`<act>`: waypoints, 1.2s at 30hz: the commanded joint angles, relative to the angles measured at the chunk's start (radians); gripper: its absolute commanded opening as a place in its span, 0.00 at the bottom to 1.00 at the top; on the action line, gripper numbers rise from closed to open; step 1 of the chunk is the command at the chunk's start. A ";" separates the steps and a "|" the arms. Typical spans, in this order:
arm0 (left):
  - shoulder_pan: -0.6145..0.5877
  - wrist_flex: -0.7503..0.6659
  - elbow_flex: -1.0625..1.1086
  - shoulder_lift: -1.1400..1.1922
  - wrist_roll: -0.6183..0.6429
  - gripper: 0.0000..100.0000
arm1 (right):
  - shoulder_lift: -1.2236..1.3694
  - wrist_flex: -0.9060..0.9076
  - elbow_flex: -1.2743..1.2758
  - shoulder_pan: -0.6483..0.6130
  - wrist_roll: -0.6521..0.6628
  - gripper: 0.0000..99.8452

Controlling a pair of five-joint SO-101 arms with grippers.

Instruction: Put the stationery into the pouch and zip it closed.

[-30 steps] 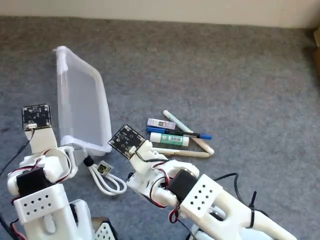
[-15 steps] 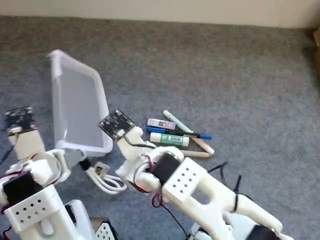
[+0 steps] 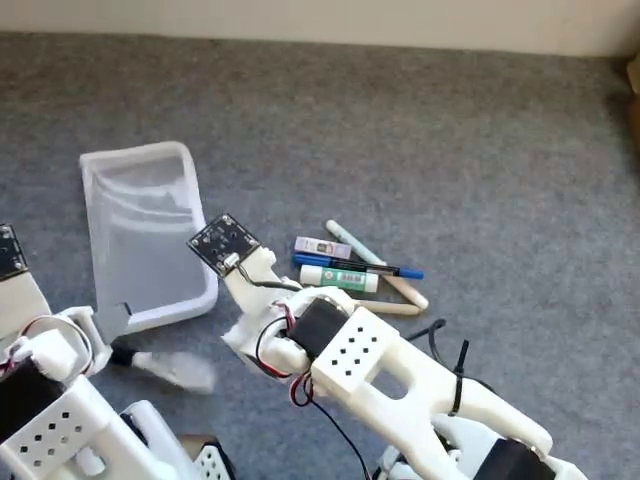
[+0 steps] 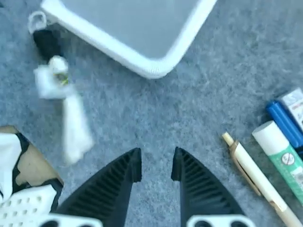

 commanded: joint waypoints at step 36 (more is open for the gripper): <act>-0.398 -0.057 -0.018 -0.001 0.086 0.37 | 0.642 -0.087 -0.351 -0.189 -0.101 0.11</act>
